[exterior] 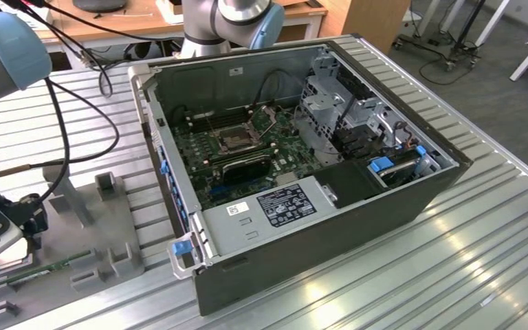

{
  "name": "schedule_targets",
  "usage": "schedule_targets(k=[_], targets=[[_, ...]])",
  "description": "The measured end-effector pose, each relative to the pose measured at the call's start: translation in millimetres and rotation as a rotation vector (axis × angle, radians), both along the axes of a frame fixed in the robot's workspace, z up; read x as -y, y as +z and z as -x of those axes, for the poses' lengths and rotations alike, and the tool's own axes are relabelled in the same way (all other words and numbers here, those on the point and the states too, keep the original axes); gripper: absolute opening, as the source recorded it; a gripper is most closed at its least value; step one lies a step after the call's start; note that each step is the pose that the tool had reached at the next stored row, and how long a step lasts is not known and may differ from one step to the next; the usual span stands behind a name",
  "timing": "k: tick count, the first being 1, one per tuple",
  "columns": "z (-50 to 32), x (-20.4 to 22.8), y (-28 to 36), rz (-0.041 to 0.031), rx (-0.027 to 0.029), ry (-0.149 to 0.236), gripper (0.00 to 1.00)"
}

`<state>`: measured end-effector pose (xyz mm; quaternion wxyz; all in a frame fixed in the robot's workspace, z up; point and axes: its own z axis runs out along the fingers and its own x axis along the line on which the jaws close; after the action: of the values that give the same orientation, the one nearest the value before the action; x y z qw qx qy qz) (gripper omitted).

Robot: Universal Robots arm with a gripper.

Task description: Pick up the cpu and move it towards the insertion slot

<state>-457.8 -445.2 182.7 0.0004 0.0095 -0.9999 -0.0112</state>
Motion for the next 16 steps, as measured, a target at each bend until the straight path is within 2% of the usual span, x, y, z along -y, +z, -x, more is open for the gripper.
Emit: schedule_targets(k=[16], targets=[[1.4,0.0,-0.2,-0.0001,0.0002,0.0,0.71]])
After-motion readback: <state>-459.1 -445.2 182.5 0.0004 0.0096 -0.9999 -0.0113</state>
